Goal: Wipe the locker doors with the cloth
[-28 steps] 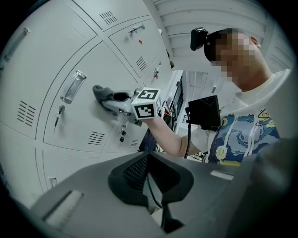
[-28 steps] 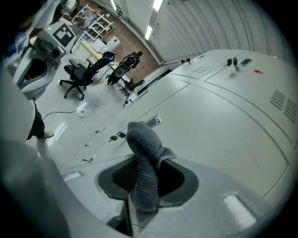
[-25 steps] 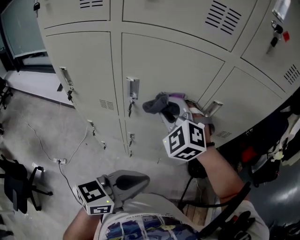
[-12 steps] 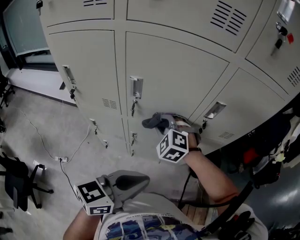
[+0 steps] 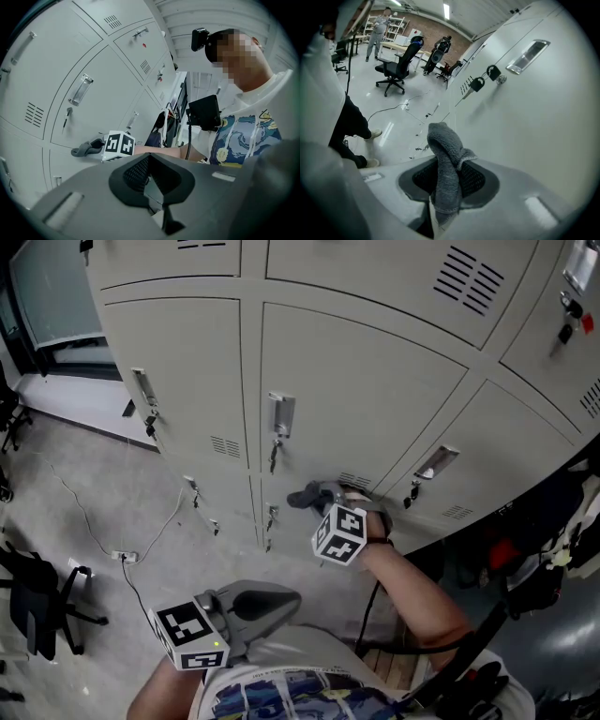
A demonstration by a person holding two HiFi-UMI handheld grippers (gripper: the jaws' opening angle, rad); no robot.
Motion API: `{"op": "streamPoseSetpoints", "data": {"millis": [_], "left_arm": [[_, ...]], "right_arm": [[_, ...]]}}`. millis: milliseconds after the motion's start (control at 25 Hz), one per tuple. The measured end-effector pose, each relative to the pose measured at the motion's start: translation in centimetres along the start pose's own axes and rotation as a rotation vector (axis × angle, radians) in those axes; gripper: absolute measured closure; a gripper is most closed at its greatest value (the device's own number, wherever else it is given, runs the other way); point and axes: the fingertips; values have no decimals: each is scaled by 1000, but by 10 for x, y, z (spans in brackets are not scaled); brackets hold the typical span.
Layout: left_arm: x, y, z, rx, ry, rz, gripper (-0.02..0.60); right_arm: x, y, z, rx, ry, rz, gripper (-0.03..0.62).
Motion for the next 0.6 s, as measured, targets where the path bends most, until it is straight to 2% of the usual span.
{"op": "streamPoseSetpoints", "data": {"millis": [120, 280, 400, 600], "left_arm": [[4, 1, -1, -1, -1, 9, 580], [10, -1, -3, -3, 4, 45, 580], [18, -4, -8, -15, 24, 87, 580], [35, -9, -21, -24, 27, 143, 580]], "right_arm": [[14, -8, -7, -11, -18, -1, 485], [66, -41, -39, -48, -83, 36, 485], [119, -89, -69, -60, -143, 135, 485], [203, -181, -110, -31, -186, 378, 485]]}}
Point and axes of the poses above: the fingertips, and each gripper's own axes: x backward along the fingers, y to its left, z out of its underside, and after that the axes turned 8 degrees about z, right-handed
